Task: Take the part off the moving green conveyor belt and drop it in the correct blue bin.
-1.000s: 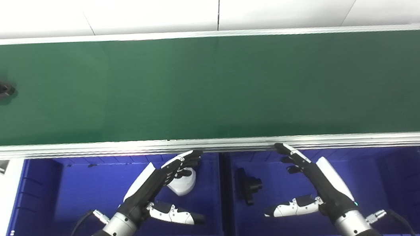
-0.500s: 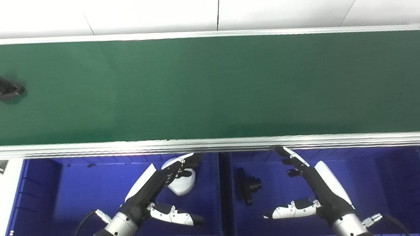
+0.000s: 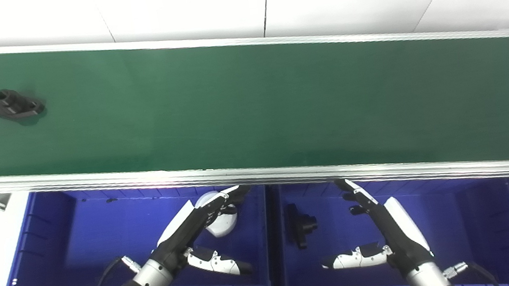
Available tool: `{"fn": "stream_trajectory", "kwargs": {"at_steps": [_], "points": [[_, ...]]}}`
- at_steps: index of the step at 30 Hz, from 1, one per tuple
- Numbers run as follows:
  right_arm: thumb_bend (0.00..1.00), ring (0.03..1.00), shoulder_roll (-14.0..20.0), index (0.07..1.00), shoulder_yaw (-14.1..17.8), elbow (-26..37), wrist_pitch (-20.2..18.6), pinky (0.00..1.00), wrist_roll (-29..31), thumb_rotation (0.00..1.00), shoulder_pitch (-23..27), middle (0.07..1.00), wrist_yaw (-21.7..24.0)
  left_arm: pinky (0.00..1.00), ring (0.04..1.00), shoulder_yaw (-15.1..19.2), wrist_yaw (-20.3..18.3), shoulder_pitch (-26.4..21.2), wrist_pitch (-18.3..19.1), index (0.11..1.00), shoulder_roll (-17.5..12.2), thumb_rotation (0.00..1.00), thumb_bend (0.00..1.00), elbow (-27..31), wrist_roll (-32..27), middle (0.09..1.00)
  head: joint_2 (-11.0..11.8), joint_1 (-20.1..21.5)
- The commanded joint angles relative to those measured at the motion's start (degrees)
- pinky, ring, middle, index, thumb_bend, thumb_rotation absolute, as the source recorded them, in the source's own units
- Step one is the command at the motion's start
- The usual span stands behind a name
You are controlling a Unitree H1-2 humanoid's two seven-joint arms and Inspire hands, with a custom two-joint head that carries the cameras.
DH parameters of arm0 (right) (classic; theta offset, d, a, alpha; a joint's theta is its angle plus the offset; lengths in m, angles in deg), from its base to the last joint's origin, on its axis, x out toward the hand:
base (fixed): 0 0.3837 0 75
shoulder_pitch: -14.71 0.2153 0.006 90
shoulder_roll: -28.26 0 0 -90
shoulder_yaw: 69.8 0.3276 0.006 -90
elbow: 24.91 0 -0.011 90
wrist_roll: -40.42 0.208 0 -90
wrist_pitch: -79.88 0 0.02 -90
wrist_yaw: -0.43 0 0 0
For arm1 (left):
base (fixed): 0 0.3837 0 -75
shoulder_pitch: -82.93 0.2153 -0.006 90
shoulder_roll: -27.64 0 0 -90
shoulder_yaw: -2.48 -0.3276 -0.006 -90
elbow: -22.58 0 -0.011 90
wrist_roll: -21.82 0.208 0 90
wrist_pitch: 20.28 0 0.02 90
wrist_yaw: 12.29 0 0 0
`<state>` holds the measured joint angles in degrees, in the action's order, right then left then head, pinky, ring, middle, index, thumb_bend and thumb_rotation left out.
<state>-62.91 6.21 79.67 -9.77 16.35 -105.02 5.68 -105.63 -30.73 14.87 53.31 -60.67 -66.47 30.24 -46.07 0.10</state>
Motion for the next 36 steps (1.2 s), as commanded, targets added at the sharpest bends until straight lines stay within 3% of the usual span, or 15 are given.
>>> {"fn": "stream_trajectory", "kwargs": {"at_steps": [1, 7, 8, 9, 13, 20, 26, 36], "points": [[0.91, 0.868, 0.27, 0.89, 0.4, 0.15, 4.06, 0.78, 0.72, 0.2, -0.61, 0.895, -1.34, 0.84, 0.891, -0.25, 0.87, 0.44, -2.06, 0.898, 0.2, 0.22, 0.85, 0.51, 0.28, 0.916, -0.05, -0.07], [0.9, 0.868, 1.52, 0.892, 0.85, -3.19, 6.98, 0.79, 1.58, 0.22, -0.76, 0.893, -1.99, 0.84, 0.885, -1.04, 1.41, 0.62, -2.6, 0.896, 1.37, 0.22, 0.86, -1.86, 1.37, 0.907, 6.74, -9.13], [0.91, 0.877, 1.71, 0.895, 0.94, -3.67, 7.38, 0.79, 1.83, 0.22, -0.75, 0.898, -1.99, 0.84, 0.885, -1.16, 1.51, 0.61, -2.73, 0.892, 1.52, 0.23, 0.87, -2.28, 1.54, 0.904, 6.74, -9.13], [0.91, 0.879, 1.96, 0.895, 1.04, -4.55, 8.33, 0.79, 2.28, 0.22, -0.65, 0.899, -2.09, 0.84, 0.885, -1.27, 1.86, 0.58, -3.13, 0.891, 1.76, 0.23, 0.87, -2.89, 1.97, 0.903, 8.49, -11.2], [0.9, 0.879, 2.45, 0.902, 1.31, -7.07, 10.85, 0.79, 3.13, 0.21, -0.12, 0.898, -2.31, 0.82, 0.864, -1.6, 2.5, 0.0, -6.16, 0.873, 2.41, 0.22, 0.88, -5.57, 1.95, 0.884, 10.89, -13.47], [0.92, 0.864, 2.22, 0.89, 1.45, -9.13, 12.6, 0.74, 2.7, 0.17, 0.56, 0.889, -2.89, 0.77, 0.829, -1.77, 3.32, -0.79, -7.96, 0.847, 2.87, 0.18, 0.89, -7.46, 2.34, 0.86, 11.59, -13.18], [0.92, 0.87, 1.82, 0.89, 1.64, -9.64, 13.05, 0.78, 2.68, 0.15, 0.58, 0.887, -3.35, 0.78, 0.834, -1.94, 3.39, -1.04, -7.81, 0.846, 2.74, 0.18, 0.89, -7.73, 1.99, 0.857, 11.58, -12.82], [0.92, 0.845, 1.56, 0.87, 1.13, -9.83, 13.68, 0.75, 1.68, 0.12, 0.46, 0.868, -4.56, 0.74, 0.813, -2.16, 3.92, -1.59, -9.77, 0.842, 2.66, 0.18, 0.89, -9.55, 1.93, 0.849, 12.85, -8.9]]}}
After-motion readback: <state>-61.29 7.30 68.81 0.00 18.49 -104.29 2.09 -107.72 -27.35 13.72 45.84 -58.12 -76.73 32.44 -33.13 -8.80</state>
